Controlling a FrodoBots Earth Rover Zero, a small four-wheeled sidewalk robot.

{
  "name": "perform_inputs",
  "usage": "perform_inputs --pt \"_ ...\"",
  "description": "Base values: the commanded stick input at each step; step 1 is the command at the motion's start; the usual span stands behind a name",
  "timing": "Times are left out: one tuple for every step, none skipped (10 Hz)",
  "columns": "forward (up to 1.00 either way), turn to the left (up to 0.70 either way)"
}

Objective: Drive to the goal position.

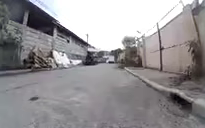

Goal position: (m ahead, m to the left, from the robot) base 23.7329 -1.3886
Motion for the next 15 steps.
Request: perform_inputs --pt "1.00 0.00" --pt "1.00 0.00" --pt "1.00 0.00" --pt "1.00 0.00" --pt "1.00 0.00" --pt "1.00 0.00" --pt "1.00 0.00" --pt "1.00 0.00" --pt "1.00 0.00" --pt "1.00 0.00" --pt "1.00 0.00" --pt "1.00 0.00" --pt "1.00 0.00" --pt "1.00 0.00" --pt "1.00 0.00"
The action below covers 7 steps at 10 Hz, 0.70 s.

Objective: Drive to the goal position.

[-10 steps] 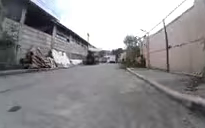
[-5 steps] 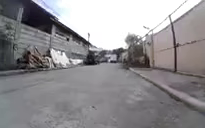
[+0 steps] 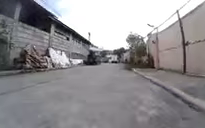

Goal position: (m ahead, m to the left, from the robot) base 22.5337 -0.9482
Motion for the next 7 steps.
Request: perform_inputs --pt "1.00 0.00" --pt "1.00 0.00" --pt "1.00 0.00" --pt "1.00 0.00" --pt "1.00 0.00" --pt "1.00 0.00" --pt "1.00 0.00"
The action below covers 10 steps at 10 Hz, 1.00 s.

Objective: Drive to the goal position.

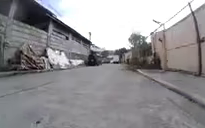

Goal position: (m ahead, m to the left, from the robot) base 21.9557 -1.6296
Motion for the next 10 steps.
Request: perform_inputs --pt "1.00 0.00" --pt "1.00 0.00" --pt "1.00 0.00" --pt "1.00 0.00" --pt "1.00 0.00" --pt "1.00 0.00" --pt "1.00 0.00" --pt "1.00 0.00" --pt "1.00 0.00" --pt "1.00 0.00"
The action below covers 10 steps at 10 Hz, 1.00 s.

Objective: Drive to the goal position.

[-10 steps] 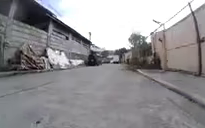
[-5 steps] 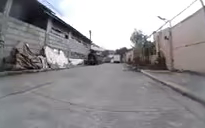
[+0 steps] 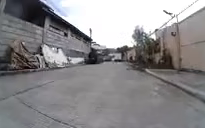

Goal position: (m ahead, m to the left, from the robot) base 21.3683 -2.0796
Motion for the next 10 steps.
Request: perform_inputs --pt "1.00 0.00" --pt "1.00 0.00" --pt "1.00 0.00" --pt "1.00 0.00" --pt "1.00 0.00" --pt "1.00 0.00" --pt "1.00 0.00" --pt "1.00 0.00" --pt "1.00 0.00" --pt "1.00 0.00"
